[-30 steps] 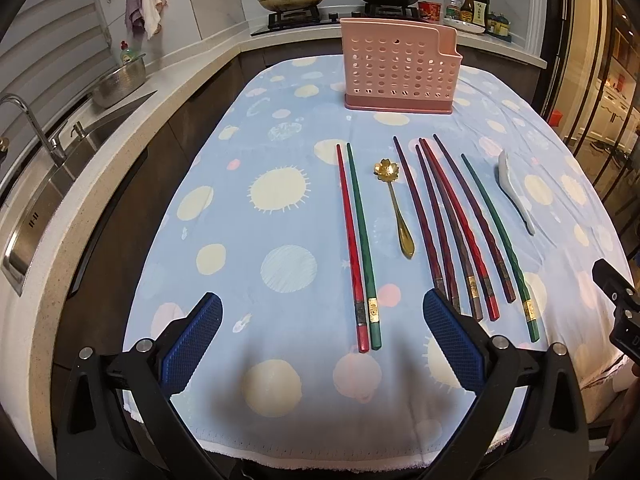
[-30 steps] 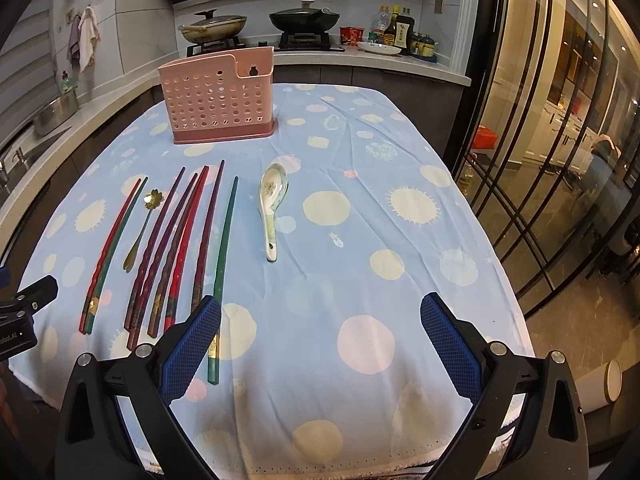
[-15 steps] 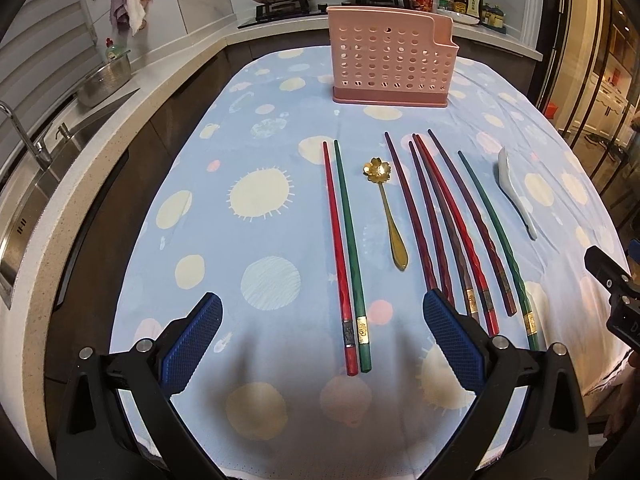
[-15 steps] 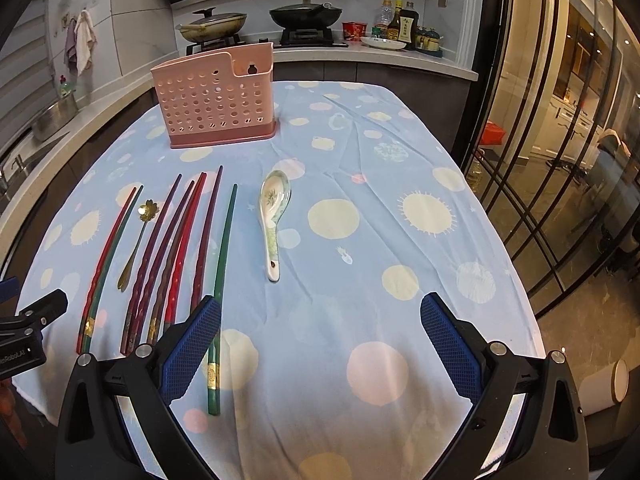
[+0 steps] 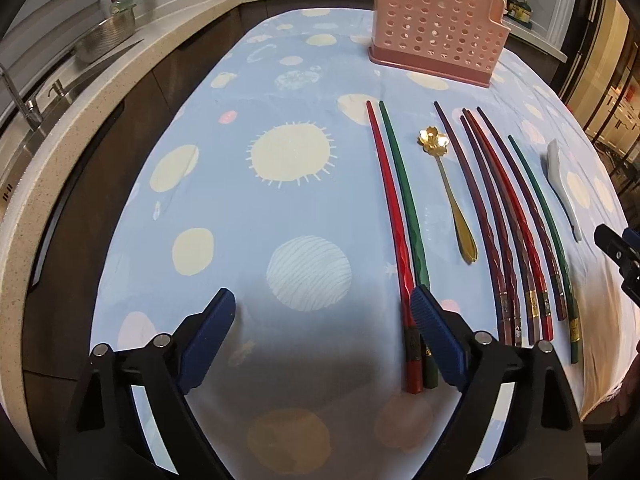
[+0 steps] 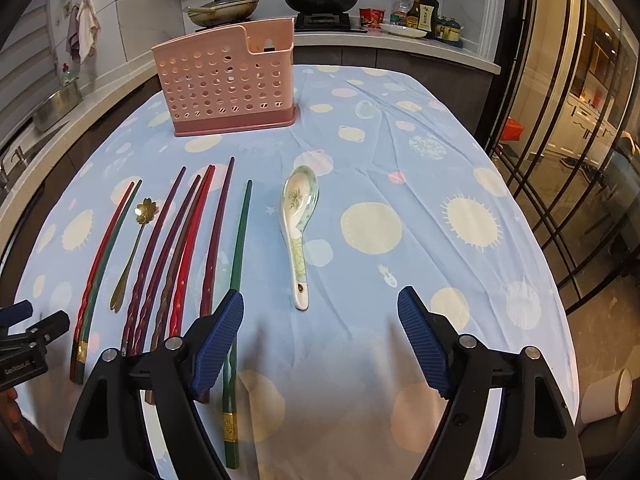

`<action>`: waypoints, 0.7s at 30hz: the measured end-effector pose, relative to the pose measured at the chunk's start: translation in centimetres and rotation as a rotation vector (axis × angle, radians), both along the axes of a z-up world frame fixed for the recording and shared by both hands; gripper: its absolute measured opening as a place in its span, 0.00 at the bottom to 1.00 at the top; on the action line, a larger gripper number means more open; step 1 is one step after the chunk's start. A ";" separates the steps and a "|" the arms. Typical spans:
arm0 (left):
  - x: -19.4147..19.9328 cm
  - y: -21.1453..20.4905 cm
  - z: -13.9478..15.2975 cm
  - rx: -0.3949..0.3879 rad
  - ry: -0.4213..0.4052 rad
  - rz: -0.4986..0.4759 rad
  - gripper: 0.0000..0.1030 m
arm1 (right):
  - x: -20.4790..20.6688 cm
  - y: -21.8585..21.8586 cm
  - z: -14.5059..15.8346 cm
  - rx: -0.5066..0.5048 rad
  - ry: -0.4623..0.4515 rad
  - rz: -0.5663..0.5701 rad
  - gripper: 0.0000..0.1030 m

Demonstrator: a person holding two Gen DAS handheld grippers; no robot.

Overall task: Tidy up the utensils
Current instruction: 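Grasp a red chopstick with the left tool while the right tool grasps the white ceramic spoon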

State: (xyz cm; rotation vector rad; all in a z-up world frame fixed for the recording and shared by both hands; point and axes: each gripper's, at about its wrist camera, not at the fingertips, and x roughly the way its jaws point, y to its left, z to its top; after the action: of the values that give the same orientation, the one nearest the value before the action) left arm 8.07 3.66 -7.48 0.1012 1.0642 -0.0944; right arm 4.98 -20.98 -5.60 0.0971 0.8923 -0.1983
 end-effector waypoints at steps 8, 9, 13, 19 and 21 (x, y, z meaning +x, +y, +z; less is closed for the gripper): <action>0.1 -0.6 -0.6 -0.023 0.024 -0.045 0.75 | 0.4 0.4 -0.3 0.001 0.018 -0.003 0.73; 0.1 -0.7 -0.7 -0.024 0.026 -0.048 0.75 | 0.4 0.4 -0.3 0.000 0.019 -0.002 0.73; 0.2 -0.9 -1.2 -0.012 0.031 -0.062 0.71 | 0.4 0.5 -0.3 -0.001 0.022 0.003 0.72; -0.2 -0.9 -1.0 -0.018 0.027 -0.083 0.58 | 1.1 0.1 -0.9 0.013 0.040 0.004 0.56; -0.4 -0.9 -0.8 -0.028 0.029 -0.094 0.46 | 1.4 -0.1 -1.1 0.016 0.045 0.001 0.50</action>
State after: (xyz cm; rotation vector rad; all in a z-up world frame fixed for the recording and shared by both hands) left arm 7.66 2.71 -8.32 0.1251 1.0869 -0.1954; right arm 6.42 -21.03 -6.70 0.1070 0.9392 -0.1927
